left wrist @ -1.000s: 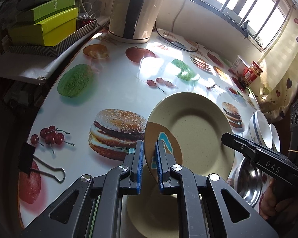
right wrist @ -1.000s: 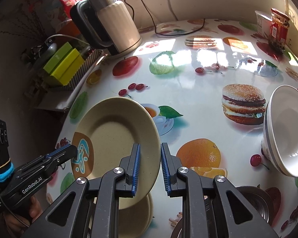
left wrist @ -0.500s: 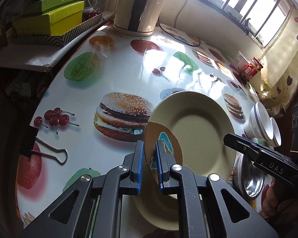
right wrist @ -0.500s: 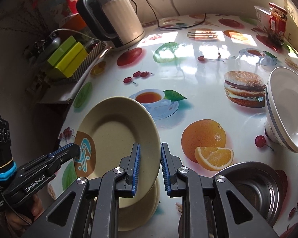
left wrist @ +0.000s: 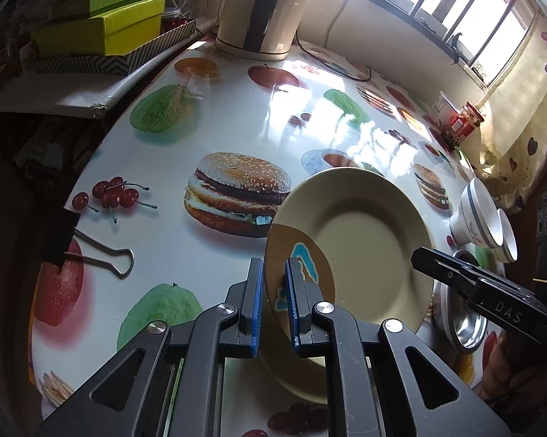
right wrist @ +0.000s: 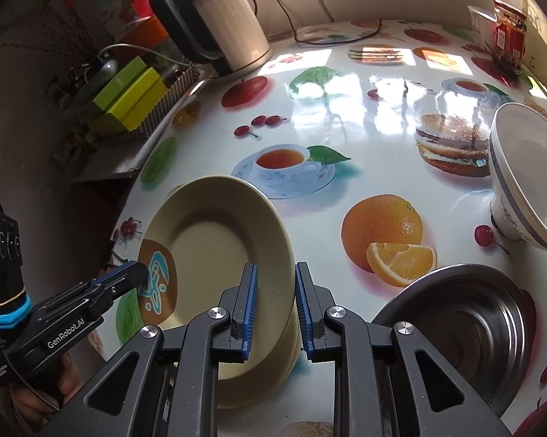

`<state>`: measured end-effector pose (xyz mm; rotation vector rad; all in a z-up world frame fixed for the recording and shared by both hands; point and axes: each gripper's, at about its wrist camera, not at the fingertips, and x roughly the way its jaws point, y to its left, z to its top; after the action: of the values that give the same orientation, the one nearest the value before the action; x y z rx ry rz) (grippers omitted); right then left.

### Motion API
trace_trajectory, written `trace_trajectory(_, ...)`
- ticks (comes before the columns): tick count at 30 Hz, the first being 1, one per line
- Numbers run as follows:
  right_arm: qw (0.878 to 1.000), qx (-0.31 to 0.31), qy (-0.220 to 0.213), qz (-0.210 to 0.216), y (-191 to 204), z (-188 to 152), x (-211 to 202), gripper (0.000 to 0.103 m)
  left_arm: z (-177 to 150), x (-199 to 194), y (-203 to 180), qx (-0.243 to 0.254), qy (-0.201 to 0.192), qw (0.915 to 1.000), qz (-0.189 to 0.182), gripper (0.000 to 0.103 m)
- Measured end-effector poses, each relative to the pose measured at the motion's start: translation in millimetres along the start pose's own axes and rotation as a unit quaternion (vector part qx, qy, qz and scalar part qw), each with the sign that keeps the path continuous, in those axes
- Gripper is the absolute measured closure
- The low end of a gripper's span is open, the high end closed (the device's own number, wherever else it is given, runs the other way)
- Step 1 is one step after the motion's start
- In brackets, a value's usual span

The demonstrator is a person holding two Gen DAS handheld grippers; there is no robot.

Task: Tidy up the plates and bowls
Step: 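Lower the right tool's plate onto the stack and open the right tool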

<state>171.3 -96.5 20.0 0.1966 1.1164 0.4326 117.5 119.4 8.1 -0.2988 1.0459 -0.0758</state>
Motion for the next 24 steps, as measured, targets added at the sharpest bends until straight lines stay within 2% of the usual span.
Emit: trace_trajectory(24, 1.000, -0.002, 0.005, 0.000, 3.1, -19.2, -1.0, 0.083, -20.0, -0.8, 0.7, 0.007, 0.003, 0.9999, 0.010, 0.091)
